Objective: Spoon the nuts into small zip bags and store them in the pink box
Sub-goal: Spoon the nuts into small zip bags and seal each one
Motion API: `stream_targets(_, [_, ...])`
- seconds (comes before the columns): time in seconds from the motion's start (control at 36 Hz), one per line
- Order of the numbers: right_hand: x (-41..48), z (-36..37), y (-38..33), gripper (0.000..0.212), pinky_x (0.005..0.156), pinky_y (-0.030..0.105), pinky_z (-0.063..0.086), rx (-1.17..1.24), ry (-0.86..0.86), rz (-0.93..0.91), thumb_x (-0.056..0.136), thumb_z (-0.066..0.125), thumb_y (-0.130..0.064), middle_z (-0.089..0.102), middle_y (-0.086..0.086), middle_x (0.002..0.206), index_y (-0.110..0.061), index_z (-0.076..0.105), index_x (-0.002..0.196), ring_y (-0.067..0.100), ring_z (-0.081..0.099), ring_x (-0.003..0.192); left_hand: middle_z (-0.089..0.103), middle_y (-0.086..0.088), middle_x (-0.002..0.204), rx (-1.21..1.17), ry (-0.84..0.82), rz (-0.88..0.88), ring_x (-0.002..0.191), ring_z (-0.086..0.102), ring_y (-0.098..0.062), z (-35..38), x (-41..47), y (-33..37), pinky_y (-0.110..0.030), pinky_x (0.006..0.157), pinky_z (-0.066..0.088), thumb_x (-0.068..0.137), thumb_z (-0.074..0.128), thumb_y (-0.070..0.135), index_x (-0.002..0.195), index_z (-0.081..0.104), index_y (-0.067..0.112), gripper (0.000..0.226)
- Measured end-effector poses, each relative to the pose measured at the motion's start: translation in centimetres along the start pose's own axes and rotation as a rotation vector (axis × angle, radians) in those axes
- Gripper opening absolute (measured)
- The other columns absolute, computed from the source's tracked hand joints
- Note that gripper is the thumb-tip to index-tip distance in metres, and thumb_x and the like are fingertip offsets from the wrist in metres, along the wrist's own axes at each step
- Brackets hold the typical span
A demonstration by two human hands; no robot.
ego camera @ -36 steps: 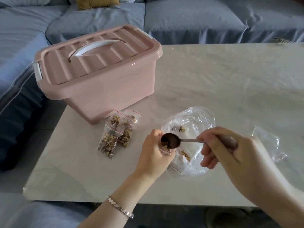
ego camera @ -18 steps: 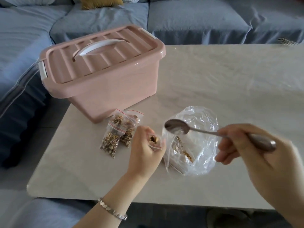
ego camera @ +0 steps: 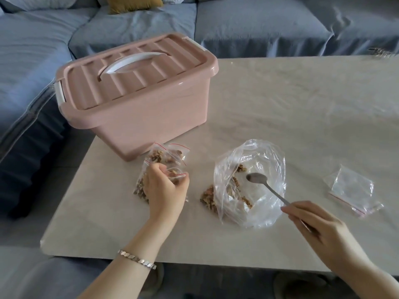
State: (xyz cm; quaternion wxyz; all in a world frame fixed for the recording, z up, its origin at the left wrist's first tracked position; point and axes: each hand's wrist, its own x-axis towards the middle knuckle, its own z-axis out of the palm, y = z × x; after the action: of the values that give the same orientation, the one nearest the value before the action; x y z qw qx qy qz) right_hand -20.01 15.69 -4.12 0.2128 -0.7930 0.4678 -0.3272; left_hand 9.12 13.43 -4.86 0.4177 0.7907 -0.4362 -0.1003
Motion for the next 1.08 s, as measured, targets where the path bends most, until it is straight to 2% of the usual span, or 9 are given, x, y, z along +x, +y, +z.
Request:
stream_targets(0.14, [-0.8,1.2,2.5,0.044,0.076,0.014,0.040,-0.266,-0.012,-0.119,0.099,0.034,-0.037,0.059,-0.005,0.097,-0.012,0.070,0.102,0.011,0.053,0.086,0.047,-0.002,0.089,0.063,0.022,0.019,0.097,0.048,-0.034,-0.1,-0.1,0.5,-0.042,0.091,0.034,0.071,0.077,0.016,0.100,0.047,-0.001,0.045])
stream_targets(0.22, [-1.1,1.8,3.6,0.046,0.076,0.022,0.043,-0.343,-0.022,-0.116,0.098,0.033,-0.036,0.064,0.000,0.093,-0.010,0.071,0.103,0.012,0.053,0.089,0.056,-0.013,0.099,0.138,0.010,0.020,0.101,0.047,-0.036,0.0,0.1,0.5,-0.041,0.087,0.033,0.072,0.076,0.020,0.106,0.048,-0.001,0.048])
stream_targets(0.39, [-1.3,1.9,4.5,0.042,0.078,0.032,0.051,-0.327,-0.094,-0.023,0.095,0.037,-0.038,0.065,-0.002,0.101,-0.014,0.070,0.103,0.012,0.054,0.095,0.054,-0.023,0.107,0.246,-0.010,0.099,0.099,0.048,-0.042,0.1,0.3,0.5,-0.047,0.083,0.037,0.071,0.076,0.018,0.113,0.047,0.002,0.053])
stream_targets(0.47, [-0.9,0.8,4.1,0.029,0.081,0.027,0.050,-0.304,-0.065,0.015,0.090,0.049,-0.031,0.065,0.000,0.103,-0.014,0.071,0.099,0.011,0.056,0.095,0.052,-0.026,0.109,0.244,-0.019,0.165,0.101,0.048,-0.045,0.1,0.0,0.6,-0.052,0.085,0.039,0.070,0.076,0.021,0.111,0.040,0.009,0.055])
stream_targets(0.56, [-0.1,-1.2,4.4,0.013,0.083,0.019,0.041,-0.338,0.079,0.130,0.086,0.063,-0.016,0.066,0.005,0.101,-0.011,0.072,0.094,0.015,0.056,0.094,0.048,-0.024,0.116,0.216,-0.039,0.184,0.109,0.043,-0.043,-0.1,-0.6,1.9,-0.054,0.090,0.037,0.070,0.076,0.015,0.112,0.046,0.002,0.053])
stream_targets(0.64, [0.8,-4.0,5.7,0.018,0.087,0.030,0.040,-0.368,0.164,0.388,0.083,0.067,-0.005,0.064,0.011,0.107,-0.007,0.069,0.101,0.030,0.056,0.105,0.050,-0.019,0.108,0.142,-0.087,0.309,0.103,0.047,-0.039,-0.2,-1.3,3.6,-0.057,0.092,0.039,0.074,0.063,0.026,0.110,0.046,0.005,0.046])
stream_targets(0.78, [2.5,-7.4,7.3,0.047,0.096,0.034,0.038,-0.465,-0.193,0.738,0.078,0.070,-0.041,0.055,0.002,0.124,-0.017,0.060,0.117,0.024,0.048,0.117,0.055,-0.009,0.098,0.028,-0.250,0.491,0.097,0.050,-0.027,0.1,-2.7,6.7,-0.039,0.087,0.043,0.079,0.067,0.014,0.099,0.056,0.004,0.025])
stream_targets(0.86, [2.8,-7.6,7.7,0.045,0.090,0.030,0.040,-0.604,-0.345,0.700,0.078,0.065,-0.051,0.056,-0.002,0.122,-0.023,0.061,0.114,0.021,0.055,0.109,0.053,0.002,0.089,-0.029,-0.325,0.553,0.088,0.054,-0.023,0.5,-3.1,8.0,-0.027,0.080,0.041,0.080,0.062,0.014,0.089,0.059,0.009,0.011])
stream_targets(1.08, [1.8,-7.0,8.2,0.029,0.076,0.027,0.045,-0.750,-0.320,0.548,0.092,0.049,-0.043,0.062,-0.008,0.111,-0.022,0.065,0.104,0.020,0.060,0.098,0.052,0.009,0.075,-0.105,-0.423,0.687,0.072,0.047,-0.007,0.7,-4.1,9.6,-0.020,0.070,0.040,0.081,0.045,0.026,0.078,0.057,0.013,0.019])
